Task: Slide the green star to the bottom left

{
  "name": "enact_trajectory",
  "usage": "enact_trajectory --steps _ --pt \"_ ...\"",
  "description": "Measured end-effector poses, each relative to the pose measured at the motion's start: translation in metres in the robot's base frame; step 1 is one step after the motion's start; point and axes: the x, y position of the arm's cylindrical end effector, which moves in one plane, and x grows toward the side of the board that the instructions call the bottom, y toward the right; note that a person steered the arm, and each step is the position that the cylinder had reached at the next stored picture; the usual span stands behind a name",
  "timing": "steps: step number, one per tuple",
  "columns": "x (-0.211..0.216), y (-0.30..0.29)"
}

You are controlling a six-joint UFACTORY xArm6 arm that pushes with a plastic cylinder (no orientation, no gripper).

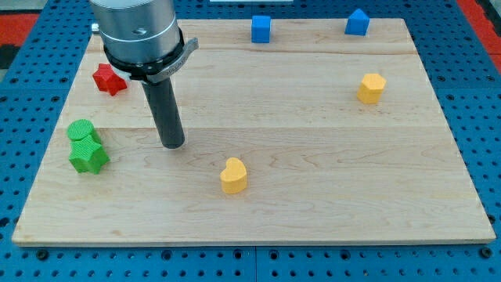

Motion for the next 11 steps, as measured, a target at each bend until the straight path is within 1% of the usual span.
enact_trajectory --steps 2,3,6,8,10,11 --pt "-0.002 -0.07" --pt "-0.002 -0.086" --pt "0.009 -0.118" --pt "0.038 -0.118" --pt "0.081 -0.118" --pt "0.084 -0.12"
